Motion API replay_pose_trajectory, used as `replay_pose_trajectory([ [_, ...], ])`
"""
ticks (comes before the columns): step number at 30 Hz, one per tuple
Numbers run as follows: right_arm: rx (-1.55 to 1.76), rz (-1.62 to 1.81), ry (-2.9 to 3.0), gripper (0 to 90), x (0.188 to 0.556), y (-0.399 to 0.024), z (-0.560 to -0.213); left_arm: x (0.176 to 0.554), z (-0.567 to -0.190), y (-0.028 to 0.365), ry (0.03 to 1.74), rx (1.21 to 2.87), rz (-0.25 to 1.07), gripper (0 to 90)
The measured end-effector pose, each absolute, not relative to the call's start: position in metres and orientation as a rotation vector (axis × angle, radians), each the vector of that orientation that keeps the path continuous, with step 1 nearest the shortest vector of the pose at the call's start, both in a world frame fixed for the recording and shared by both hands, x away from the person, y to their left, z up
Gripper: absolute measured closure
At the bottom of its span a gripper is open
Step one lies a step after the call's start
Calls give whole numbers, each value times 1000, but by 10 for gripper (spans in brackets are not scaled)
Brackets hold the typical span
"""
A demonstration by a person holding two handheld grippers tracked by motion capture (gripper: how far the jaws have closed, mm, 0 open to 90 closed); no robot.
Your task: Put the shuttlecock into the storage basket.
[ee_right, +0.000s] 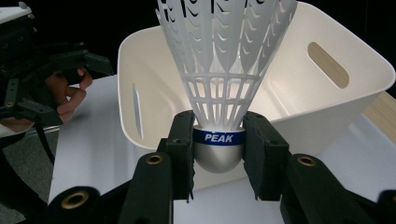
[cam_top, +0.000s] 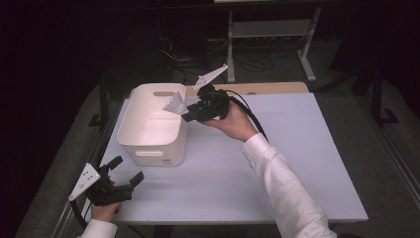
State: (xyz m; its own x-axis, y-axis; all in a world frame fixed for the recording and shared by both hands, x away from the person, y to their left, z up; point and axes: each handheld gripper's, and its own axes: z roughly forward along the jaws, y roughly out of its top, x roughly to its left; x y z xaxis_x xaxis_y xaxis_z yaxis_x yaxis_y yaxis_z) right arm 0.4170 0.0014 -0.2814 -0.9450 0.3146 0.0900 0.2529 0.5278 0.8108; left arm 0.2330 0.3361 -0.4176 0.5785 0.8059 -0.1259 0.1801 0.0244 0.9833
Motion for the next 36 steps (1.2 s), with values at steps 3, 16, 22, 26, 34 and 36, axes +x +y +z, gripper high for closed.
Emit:
replay_pose_trajectory([
  [3, 474, 1403, 2687, 641, 418, 5, -280, 233, -418, 336, 879, 1500, 596, 0],
  [16, 424, 1416, 2703, 641, 420, 27, -278, 233, -418, 336, 878, 1493, 589, 0],
  [22, 405, 1411, 2720, 641, 422, 38, -282, 233, -418, 336, 880, 1491, 589, 0],
  [26, 393, 1410, 2726, 641, 422, 44, -283, 233, -418, 336, 880, 1489, 589, 0],
  [34, 385, 1400, 2733, 640, 423, 55, -288, 233, -418, 336, 879, 1490, 589, 0],
  [36, 371, 1399, 2735, 640, 424, 57, -289, 233, -417, 337, 879, 1495, 591, 0],
])
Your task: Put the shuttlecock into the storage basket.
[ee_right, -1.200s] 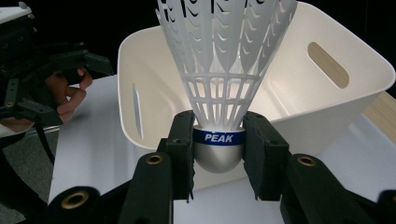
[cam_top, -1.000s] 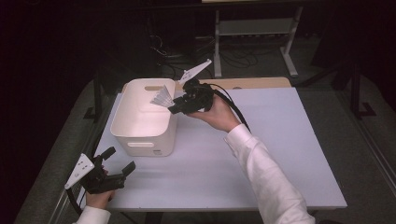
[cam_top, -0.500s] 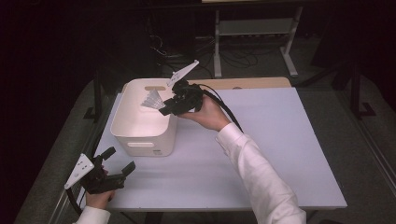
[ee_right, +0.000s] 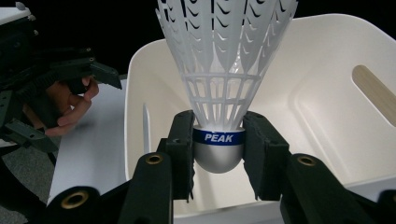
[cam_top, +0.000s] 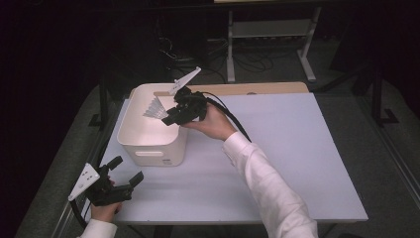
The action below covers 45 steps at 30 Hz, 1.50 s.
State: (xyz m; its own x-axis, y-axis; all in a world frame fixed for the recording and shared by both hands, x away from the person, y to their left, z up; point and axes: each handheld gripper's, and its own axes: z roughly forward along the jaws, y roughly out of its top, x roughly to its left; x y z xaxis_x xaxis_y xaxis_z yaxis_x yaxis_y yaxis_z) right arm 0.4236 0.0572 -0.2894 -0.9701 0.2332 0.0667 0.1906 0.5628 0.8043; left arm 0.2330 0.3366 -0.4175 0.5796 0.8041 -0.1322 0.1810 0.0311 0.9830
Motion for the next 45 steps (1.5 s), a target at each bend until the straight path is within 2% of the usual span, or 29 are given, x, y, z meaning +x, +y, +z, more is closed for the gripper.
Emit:
replay_pose_trajectory([
  [14, 394, 1427, 2751, 630, 429, 66, -297, 234, -417, 337, 880, 1493, 585, 0],
  [16, 430, 1435, 2755, 454, 430, 66, -299, 234, -417, 337, 882, 1494, 582, 0],
  [19, 466, 1438, 2745, 319, 430, 63, -298, 235, -418, 336, 881, 1493, 582, 0],
  [25, 521, 1446, 2687, 147, 431, 52, -293, 234, -417, 336, 883, 1497, 580, 0],
  [28, 537, 1474, 2671, 114, 432, 46, -290, 234, -418, 336, 883, 1495, 579, 0],
  [33, 539, 1476, 2636, 6, 432, 39, -289, 235, -418, 336, 879, 1494, 579, 0],
  [45, 530, 1485, 2574, 0, 428, 22, -283, 234, -418, 336, 879, 1499, 579, 0],
])
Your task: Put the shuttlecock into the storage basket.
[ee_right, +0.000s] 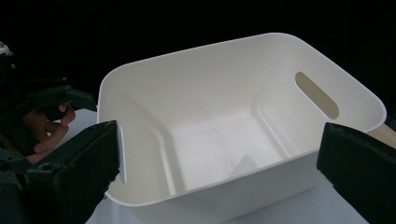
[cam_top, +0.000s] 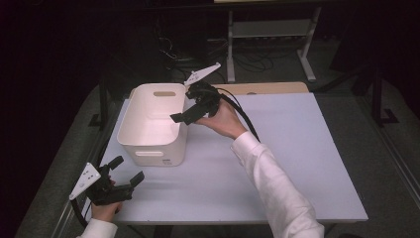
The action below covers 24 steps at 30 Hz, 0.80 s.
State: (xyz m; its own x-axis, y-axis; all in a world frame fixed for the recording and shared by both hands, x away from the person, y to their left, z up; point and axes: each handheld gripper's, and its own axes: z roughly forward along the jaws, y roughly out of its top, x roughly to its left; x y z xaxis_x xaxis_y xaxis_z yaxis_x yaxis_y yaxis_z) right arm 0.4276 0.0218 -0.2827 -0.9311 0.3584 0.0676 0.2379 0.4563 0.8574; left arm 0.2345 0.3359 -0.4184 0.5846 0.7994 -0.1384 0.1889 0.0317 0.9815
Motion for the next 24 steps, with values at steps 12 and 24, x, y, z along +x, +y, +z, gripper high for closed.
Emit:
replay_pose_trajectory([
  [12, 577, 1484, 2554, 0, 425, 1, -287, 235, -419, 336, 877, 1511, 587, 0],
  [24, 661, 1512, 2528, 0, 421, -23, -294, 236, -419, 335, 881, 1506, 580, 0],
])
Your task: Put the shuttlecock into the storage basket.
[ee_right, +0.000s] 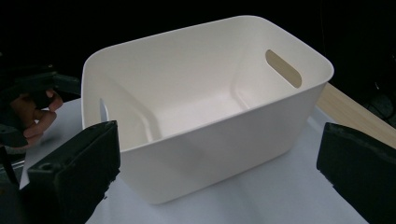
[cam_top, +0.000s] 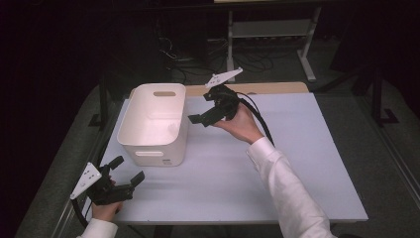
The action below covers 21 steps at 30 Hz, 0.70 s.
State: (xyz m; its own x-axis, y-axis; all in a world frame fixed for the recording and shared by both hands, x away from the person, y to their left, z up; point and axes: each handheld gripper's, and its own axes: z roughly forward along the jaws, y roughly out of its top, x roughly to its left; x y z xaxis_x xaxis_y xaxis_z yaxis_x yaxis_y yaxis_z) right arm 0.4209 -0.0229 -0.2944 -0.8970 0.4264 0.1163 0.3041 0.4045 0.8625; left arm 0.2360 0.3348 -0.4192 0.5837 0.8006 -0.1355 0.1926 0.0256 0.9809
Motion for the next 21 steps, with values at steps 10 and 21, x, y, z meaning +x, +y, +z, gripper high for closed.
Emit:
replay_pose_trajectory([
  [10, 681, 1515, 2535, 0, 419, -37, -302, 237, -419, 335, 883, 1507, 580, 0],
  [21, 697, 1529, 2514, 0, 413, -53, -303, 237, -420, 335, 893, 1510, 583, 0],
])
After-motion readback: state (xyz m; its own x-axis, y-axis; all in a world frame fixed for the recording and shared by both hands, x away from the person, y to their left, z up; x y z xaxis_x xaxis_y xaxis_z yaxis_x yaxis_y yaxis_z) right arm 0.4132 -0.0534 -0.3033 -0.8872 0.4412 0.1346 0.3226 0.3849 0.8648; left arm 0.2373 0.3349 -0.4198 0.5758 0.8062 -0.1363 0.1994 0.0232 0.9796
